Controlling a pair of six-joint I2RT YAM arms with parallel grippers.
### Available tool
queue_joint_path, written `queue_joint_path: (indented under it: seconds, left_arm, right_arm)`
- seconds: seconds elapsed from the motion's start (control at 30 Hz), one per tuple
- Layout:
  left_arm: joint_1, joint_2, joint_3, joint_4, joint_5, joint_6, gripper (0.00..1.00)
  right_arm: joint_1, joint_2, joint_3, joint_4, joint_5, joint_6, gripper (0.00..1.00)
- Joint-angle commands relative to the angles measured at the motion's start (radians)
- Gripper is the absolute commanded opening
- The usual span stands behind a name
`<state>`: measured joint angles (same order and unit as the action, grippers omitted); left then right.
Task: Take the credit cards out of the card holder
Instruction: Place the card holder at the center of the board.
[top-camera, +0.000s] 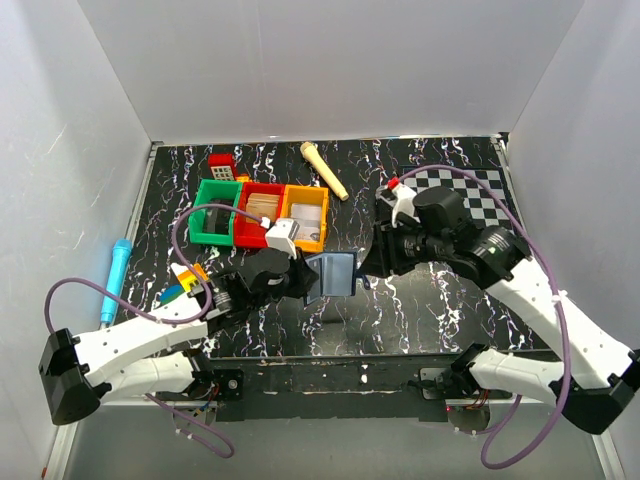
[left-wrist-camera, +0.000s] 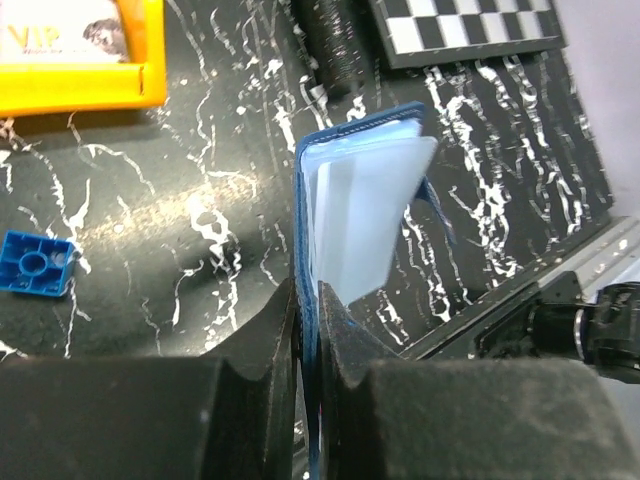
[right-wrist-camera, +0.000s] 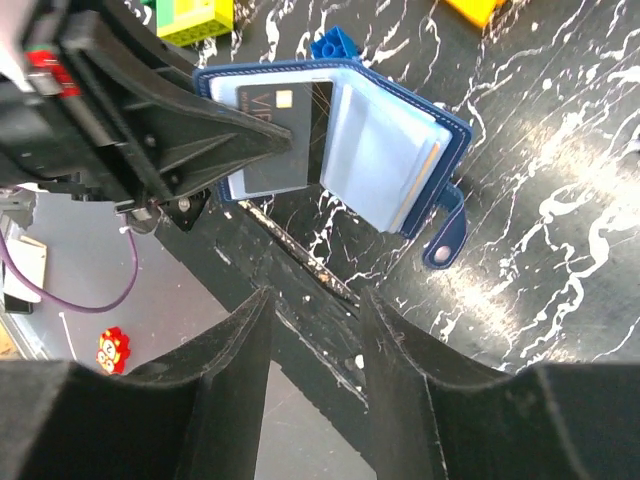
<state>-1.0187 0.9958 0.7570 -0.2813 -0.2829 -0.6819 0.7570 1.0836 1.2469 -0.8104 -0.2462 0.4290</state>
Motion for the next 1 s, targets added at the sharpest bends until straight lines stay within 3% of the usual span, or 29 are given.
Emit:
queue_joint_path:
  seconds: [0.0, 0.17, 0.37, 0.53, 0.97]
  left_arm:
    - [0.0, 0.035, 0.065, -0.082, -0.041, -0.044, 0.0]
    - [0.002, 0.116, 0.055, -0.017, 0.02, -0.11, 0.0]
    - [0.005, 0.153, -0.05, 0.188, 0.129, -0.13, 0.0]
    - [0.035, 0.15, -0.143, 0.318, 0.221, -0.14, 0.0]
    - [0.149, 0.193, -0.373, 0.631, 0.461, -0.171, 0.0]
  right_arm:
    - [-0.01, -0.091, -0.023, 0.091, -0.039, -0.068, 0.47]
    - [-0.008, -0.198, -0.222, 0.385, -0.166, 0.006, 0.42]
    - [-0.01, -0.111, -0.334, 0.465, -0.234, 0.051, 0.24]
    - [-0.018, -0.068, -0.46, 0.617, -0.251, 0.105, 0.23]
    - [-0.081, 0.113, -0.607, 0.836, -0.36, 0.146, 0.12]
